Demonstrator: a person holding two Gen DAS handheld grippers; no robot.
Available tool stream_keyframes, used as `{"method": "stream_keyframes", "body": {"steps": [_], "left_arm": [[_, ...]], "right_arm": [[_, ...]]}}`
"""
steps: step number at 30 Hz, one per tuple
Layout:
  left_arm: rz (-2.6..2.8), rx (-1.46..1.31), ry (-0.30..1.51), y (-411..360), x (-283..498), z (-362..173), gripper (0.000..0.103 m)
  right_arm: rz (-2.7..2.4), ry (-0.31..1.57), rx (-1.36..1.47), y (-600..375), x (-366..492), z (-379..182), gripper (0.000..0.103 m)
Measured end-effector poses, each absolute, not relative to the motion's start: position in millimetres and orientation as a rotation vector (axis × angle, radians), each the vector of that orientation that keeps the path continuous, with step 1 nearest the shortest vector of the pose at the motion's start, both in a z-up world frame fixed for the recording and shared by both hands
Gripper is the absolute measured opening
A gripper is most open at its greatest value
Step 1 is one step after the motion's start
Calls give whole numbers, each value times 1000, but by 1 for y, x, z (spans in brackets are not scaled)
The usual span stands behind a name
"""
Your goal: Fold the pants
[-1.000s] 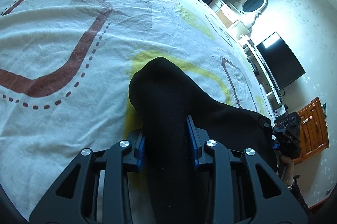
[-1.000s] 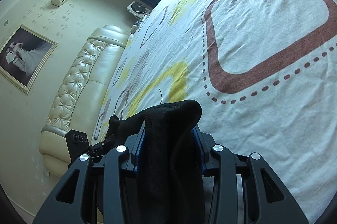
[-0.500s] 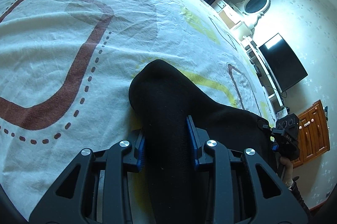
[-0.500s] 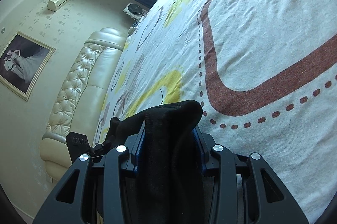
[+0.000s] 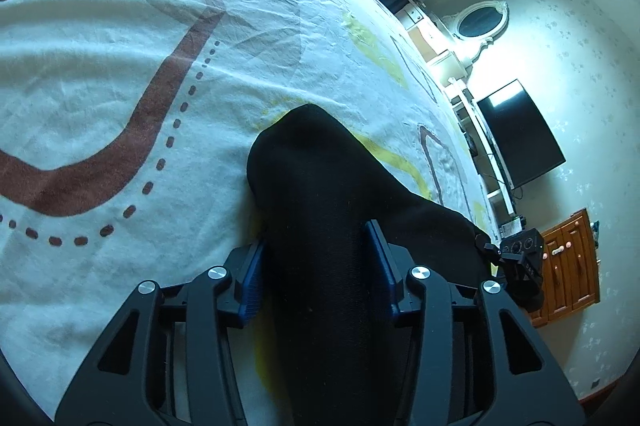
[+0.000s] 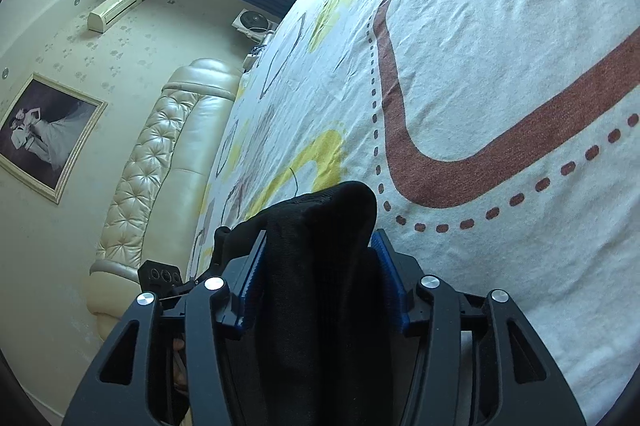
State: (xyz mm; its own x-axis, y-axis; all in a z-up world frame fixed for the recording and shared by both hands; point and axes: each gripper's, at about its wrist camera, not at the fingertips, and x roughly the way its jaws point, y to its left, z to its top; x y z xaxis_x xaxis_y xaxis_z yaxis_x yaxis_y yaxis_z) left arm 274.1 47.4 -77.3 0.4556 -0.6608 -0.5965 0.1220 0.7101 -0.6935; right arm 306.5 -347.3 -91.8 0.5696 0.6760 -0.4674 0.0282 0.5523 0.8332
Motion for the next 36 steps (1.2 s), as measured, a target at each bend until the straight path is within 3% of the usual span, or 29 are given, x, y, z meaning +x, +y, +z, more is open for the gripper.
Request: {"method": "stream_keyframes", "body": {"steps": [3,15,30,32,34,35,36], "left_arm": [[-553,-669,986,58,252,-76,60],[-636,-784,1014,62,155,-81,73],[-582,-804,1001,48,151,-87,76],[-560,-780,1001,45,151,-86,73],[-535,-758,1014,44,149,-88,53],[-531,-764,1011,45,149,-89,52],[-528,-769,1004,46,148,-90,47]], "right_arm": [[468,890,960,-352,290,-85,73],[492,918,1061,-343,193,-91,79],[329,958,1007,-329,171,-87,81],[355,934,1046,-324,176,-90,81],[364,929,1046,-319,183,-92,75],[354,937,1027,-316,185,-94,60],[340,949,1013,-314,186,-97,54]]}}
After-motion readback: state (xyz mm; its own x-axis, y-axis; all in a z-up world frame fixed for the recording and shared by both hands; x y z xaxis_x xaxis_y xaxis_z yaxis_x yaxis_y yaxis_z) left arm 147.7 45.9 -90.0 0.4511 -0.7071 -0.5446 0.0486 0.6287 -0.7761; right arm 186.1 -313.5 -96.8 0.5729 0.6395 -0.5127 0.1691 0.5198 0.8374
